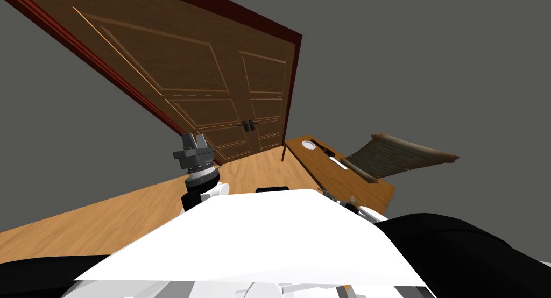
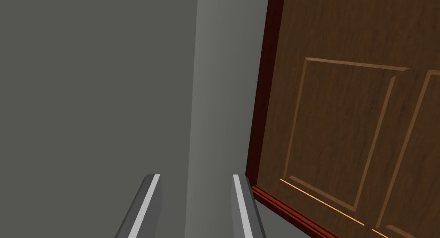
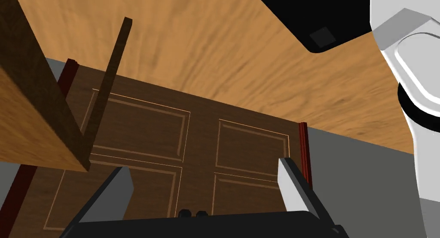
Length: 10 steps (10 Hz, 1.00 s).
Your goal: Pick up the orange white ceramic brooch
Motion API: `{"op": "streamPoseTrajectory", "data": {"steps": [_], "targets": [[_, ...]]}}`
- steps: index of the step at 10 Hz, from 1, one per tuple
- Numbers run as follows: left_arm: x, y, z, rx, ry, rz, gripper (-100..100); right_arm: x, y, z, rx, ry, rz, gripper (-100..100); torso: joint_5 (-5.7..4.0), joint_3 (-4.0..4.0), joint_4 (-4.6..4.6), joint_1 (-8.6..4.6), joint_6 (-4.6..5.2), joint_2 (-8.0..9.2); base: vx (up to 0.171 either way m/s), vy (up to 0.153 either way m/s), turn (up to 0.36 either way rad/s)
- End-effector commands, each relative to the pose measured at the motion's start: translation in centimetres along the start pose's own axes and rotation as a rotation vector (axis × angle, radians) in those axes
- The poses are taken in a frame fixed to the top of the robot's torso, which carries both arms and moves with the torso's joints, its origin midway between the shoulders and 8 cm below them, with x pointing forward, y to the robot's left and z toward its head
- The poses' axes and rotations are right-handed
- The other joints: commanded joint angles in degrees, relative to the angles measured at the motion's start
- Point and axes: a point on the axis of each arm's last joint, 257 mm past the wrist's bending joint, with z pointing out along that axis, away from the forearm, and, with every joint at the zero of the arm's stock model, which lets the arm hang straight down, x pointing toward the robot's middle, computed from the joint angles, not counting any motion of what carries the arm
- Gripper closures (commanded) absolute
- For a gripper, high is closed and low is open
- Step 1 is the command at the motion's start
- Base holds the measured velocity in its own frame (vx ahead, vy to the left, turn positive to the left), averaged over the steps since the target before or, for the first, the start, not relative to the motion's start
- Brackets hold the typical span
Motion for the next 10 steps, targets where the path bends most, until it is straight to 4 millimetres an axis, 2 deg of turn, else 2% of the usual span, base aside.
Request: {"op": "streamPoseTrajectory", "data": {"steps": [1, 2, 5, 6, 7, 8, 10], "targets": [[0.0, 0.0, 0.0, 0.0, 0.0, 0.0, 0, 2.3, 0.1, -1.0, -0.006, 0.051, -0.028, -100, 0.0, 0.0, 0.0, 0.0, 0.0, 0.0, -0.046, -0.065, 0.17], [0.0, 0.0, 0.0, 0.0, 0.0, 0.0, 0, 4.5, 0.5, -1.9, -0.029, 0.109, -0.08, -100, -0.01, 0.01, 0.0, -0.01, 0.07, 0.02, -0.058, -0.077, 0.298], [0.0, 0.0, 0.0, 0.0, 0.0, 0.0, 0, 8.4, 0.8, -3.9, -0.048, 0.205, -0.136, -100, -0.01, 0.06, 0.02, -0.02, 0.02, 0.1, -0.062, -0.064, 0.211], [0.0, 0.0, 0.0, 0.0, 0.0, 0.0, 0, 10.9, 1.1, -5.3, -0.073, 0.269, -0.182, -100, -0.02, 0.05, 0.02, -0.02, 0.09, 0.07, -0.046, -0.069, 0.304], [0.0, 0.0, 0.0, 0.0, 0.0, 0.0, 0, 11.1, 1.1, -5.5, -0.073, 0.274, -0.186, -100, -0.01, 0.02, 0.01, -0.05, 0.03, 0.03, -0.042, -0.071, 0.162], [0.0, 0.0, 0.0, 0.0, 0.0, 0.0, 0, 13.0, 1.5, -6.6, -0.099, 0.325, -0.235, -100, -0.02, 0.0, 0.0, -0.04, 0.09, 0.0, -0.061, -0.07, 0.29], [0.0, 0.0, 0.0, 0.0, 0.0, 0.0, 0, 13.6, 1.5, -7.1, -0.099, 0.339, -0.233, -100, -0.03, 0.02, 0.01, -0.03, 0.08, 0.03, -0.043, -0.047, 0.09]]}}
